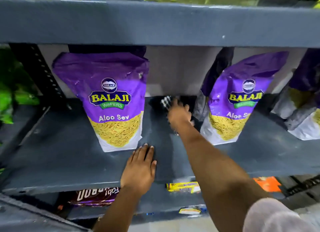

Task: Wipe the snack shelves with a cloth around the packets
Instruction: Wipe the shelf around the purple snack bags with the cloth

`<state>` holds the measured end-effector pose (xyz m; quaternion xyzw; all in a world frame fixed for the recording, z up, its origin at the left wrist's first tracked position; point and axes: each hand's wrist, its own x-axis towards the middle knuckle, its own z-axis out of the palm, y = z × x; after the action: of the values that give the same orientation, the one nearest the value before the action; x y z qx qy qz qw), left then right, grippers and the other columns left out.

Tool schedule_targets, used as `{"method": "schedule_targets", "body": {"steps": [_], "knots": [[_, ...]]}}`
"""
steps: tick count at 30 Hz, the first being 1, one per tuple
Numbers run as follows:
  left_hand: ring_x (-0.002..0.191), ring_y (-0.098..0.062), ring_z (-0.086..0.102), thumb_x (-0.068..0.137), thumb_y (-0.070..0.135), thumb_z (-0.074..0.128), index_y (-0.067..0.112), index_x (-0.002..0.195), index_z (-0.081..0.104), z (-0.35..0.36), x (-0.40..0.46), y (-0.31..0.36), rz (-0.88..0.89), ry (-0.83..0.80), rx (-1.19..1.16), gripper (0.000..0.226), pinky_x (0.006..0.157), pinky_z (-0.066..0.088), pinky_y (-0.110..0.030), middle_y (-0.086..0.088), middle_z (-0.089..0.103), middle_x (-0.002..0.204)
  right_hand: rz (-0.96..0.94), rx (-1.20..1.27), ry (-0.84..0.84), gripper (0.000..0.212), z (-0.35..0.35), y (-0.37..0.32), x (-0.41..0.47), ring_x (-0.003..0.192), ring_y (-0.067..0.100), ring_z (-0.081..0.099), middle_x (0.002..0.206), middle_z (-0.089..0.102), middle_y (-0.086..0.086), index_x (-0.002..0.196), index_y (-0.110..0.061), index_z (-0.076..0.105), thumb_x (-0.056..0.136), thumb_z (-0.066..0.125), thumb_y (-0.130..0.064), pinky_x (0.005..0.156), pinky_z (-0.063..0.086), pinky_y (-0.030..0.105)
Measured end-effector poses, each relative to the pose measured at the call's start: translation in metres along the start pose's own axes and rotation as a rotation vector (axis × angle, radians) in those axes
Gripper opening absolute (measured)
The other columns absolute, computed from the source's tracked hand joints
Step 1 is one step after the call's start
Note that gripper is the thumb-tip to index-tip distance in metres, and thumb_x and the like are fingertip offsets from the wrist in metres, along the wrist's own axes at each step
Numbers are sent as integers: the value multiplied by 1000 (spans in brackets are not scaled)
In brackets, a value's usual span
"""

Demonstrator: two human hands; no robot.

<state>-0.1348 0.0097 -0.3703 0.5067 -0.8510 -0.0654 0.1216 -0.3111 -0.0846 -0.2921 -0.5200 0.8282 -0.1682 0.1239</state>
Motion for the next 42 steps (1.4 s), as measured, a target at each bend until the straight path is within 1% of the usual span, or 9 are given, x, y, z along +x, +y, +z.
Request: {"method": "schedule_targets", "body": {"steps": [4,16,23,25,27,31,35,39,42], "knots": [[108,-28,59,90,36,28,11,118,60,4,0,-4,9,-7,15,49,97,36,-36,-13,61,122,-57,-129,-273,60,39,20,31,146,33,6,160,2,2,148,-25,3,96,29,-39,119,3,52],[116,-29,53,96,46,12,9,125,55,2,-3,-1,-49,-44,-7,64,100,22,-31,-13,56,129,-102,-78,-386,59,26,43,-84,146,30,-11,159,-16,2,148,-24,-5,98,24,-37,116,-1,54],[110,-40,55,82,31,31,-1,113,62,8,4,31,-180,72,-111,54,93,39,-52,-23,60,120,-233,-192,-254,60,3,107,-148,142,27,23,158,18,1,144,-28,25,90,50,-30,108,26,54],[106,-42,58,81,30,31,-3,108,64,11,11,53,-207,86,-149,53,90,41,-56,-24,61,116,-276,-227,-126,63,-5,132,-154,108,23,65,128,64,-4,115,-35,63,55,81,-40,75,54,49],[106,-41,58,81,32,31,-3,108,64,17,21,77,-208,63,-154,54,90,41,-56,-25,61,116,-239,-293,-122,62,-10,161,-156,76,13,73,97,76,-13,88,-39,73,28,86,-38,50,56,34],[125,-39,42,83,37,29,-2,124,52,29,42,129,-218,3,-162,62,106,26,-48,-24,47,134,-207,-241,-45,50,-43,216,-161,75,8,74,91,75,-21,82,-43,71,37,65,-23,48,55,28],[109,-42,55,80,36,30,-2,111,62,39,53,154,-202,-13,-94,58,93,40,-55,-25,60,119,-92,-138,-204,59,-77,264,-149,116,16,59,119,66,-14,103,-49,57,65,45,-5,90,51,39],[100,-42,61,79,33,32,-2,103,65,42,53,156,-225,-3,-47,54,85,46,-56,-23,65,109,48,174,-114,52,-118,297,-105,85,28,70,92,75,3,69,-43,60,63,35,2,74,58,40],[102,-41,60,79,34,32,-1,105,65,42,52,156,-217,32,-17,54,86,46,-54,-22,65,111,34,165,80,49,-159,290,-41,65,30,66,92,70,9,86,-31,63,73,38,9,42,53,26]]}}
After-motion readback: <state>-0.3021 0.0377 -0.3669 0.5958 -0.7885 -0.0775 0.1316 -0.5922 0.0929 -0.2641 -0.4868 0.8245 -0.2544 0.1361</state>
